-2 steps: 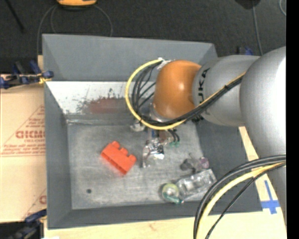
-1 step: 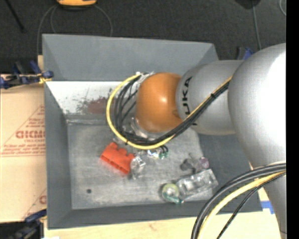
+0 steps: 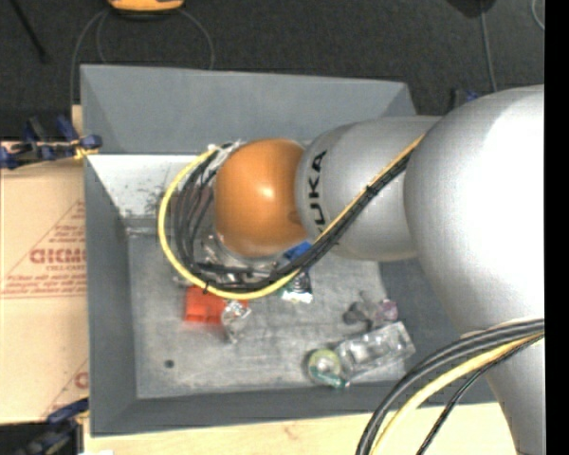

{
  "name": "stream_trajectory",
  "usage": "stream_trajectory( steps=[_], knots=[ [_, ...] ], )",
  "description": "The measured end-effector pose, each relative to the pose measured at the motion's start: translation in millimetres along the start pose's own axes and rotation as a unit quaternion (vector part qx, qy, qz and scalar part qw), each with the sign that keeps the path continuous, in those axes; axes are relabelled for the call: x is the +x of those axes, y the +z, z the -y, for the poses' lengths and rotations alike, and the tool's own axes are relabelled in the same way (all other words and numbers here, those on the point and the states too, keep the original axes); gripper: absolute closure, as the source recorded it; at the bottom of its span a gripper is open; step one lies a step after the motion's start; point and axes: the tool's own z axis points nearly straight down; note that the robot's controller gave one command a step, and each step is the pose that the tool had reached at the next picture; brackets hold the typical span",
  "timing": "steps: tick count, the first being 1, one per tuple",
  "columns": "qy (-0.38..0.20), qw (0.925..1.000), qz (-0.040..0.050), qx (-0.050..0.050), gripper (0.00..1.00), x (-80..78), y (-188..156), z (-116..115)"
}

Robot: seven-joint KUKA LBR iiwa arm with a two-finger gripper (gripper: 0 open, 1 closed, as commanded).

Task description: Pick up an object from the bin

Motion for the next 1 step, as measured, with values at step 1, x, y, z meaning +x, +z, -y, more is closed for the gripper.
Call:
stream_trajectory(
  steps=[1],
  knots=[
    [0.002,1.0000,0.0057,0.000,1.00,-3.4,-3.1,-0.4]
  ],
)
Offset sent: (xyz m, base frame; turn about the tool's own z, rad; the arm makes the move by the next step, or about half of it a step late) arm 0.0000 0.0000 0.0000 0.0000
